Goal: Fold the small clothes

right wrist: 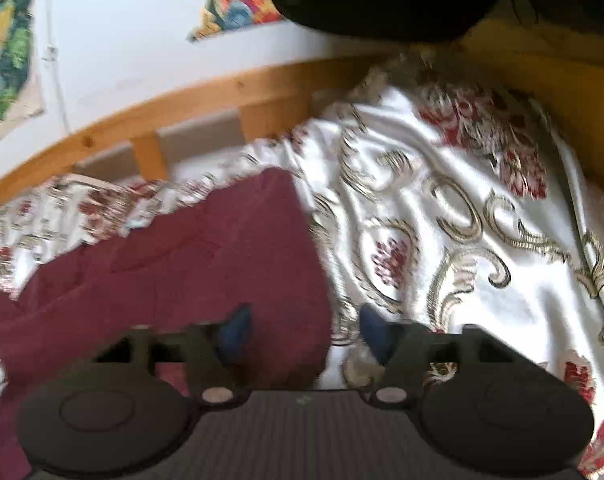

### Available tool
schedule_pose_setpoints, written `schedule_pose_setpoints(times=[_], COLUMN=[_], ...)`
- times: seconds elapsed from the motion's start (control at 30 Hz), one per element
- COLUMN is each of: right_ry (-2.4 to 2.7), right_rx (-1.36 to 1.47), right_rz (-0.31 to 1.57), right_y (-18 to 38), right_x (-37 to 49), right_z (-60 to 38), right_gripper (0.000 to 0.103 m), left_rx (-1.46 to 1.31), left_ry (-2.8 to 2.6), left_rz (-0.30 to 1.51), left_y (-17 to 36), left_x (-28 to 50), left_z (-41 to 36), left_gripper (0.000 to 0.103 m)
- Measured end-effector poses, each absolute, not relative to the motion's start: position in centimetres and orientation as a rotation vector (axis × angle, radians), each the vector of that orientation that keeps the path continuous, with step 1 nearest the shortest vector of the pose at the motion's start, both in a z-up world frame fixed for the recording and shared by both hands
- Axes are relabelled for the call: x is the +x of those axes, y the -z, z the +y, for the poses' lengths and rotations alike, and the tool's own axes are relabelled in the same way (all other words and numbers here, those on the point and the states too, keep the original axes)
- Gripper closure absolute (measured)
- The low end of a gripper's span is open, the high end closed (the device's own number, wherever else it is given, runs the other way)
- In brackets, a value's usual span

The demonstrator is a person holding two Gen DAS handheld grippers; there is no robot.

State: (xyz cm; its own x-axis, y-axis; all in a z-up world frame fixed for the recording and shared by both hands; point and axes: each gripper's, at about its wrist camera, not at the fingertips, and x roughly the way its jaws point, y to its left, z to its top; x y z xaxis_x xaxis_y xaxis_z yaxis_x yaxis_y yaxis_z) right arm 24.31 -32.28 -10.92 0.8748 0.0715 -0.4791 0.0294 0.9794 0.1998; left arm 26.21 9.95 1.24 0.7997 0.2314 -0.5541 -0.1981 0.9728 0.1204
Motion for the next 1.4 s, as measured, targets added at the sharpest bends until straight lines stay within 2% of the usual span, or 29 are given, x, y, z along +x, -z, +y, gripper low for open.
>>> schedule_pose_setpoints(times=[0.07, 0.13, 0.17, 0.33, 0.4, 0.43, 0.5, 0.6, 0.63, 0.67, 0.7, 0.73, 0.77, 0.83, 1.1, 1.4], right_ry=[-0.058, -0.091, -0.105, -0.188, -0.218, -0.242, -0.271, -0.273, -0.276, -0.275, -0.264, -0.254, -0.254, -0.265, -0.215, -0.066], right_rx=[0.194, 0.186, 0.179, 0.146, 0.154, 0.152, 0.110, -0.019, -0.085, -0.134, -0.184, -0.203, -0.204, -0.183, -0.060, 0.217], right_rz=[0.497, 0.482, 0.468, 0.447, 0.451, 0.454, 0.463, 0.474, 0.480, 0.484, 0.497, 0.505, 0.499, 0.482, 0.468, 0.441], right_y=[9.9, 8.7, 8.1, 4.7, 3.7, 3.5, 3.4, 4.2, 4.6, 4.9, 5.2, 5.4, 5.3, 5.2, 4.8, 3.6], right_x=[23.1, 21.4, 20.4, 15.1, 13.0, 12.0, 10.1, 8.4, 8.2, 8.2, 8.4, 8.6, 8.8, 8.9, 9.8, 10.1], right_z=[-31.5, -30.4, -29.8, -26.0, -24.5, -23.8, -22.2, -20.0, -19.2, -18.6, -18.0, -17.6, -17.4, -17.4, -20.2, -27.1], right_gripper=[0.023, 0.003, 0.000, 0.000, 0.000, 0.000, 0.000, 0.000, 0.000, 0.000, 0.000, 0.000, 0.000, 0.000, 0.000, 0.000], left_rx=[0.080, 0.057, 0.042, 0.067, 0.044, -0.012, -0.182, -0.481, -0.552, -0.583, -0.574, -0.540, -0.516, -0.501, -0.441, -0.079], left_ry=[-0.277, -0.304, -0.297, -0.325, -0.376, -0.386, -0.395, -0.411, -0.447, -0.485, -0.519, -0.562, -0.585, -0.607, -0.515, -0.091], left_rz=[0.564, 0.546, 0.540, 0.536, 0.574, 0.588, 0.580, 0.456, 0.432, 0.411, 0.409, 0.428, 0.437, 0.399, 0.223, 0.027], left_y=[-3.3, -4.7, -5.1, -5.0, -4.6, -4.3, -3.8, -2.7, -2.3, -2.0, -1.9, -1.7, -1.7, -1.8, -6.0, -11.2], left_x=[26.0, 25.8, 25.9, 27.6, 28.8, 29.5, 30.3, 29.9, 30.0, 30.2, 30.4, 31.0, 31.3, 31.4, 30.2, 26.6], left_z=[12.6, 15.8, 17.2, 21.7, 23.6, 25.0, 27.7, 30.7, 31.1, 31.2, 30.9, 30.4, 29.8, 28.9, 25.0, 9.8], left_gripper=[0.001, 0.001, 0.001, 0.001, 0.004, 0.008, 0.009, 0.011, 0.021, 0.042, 0.054, 0.080, 0.093, 0.098, 0.102, 0.102])
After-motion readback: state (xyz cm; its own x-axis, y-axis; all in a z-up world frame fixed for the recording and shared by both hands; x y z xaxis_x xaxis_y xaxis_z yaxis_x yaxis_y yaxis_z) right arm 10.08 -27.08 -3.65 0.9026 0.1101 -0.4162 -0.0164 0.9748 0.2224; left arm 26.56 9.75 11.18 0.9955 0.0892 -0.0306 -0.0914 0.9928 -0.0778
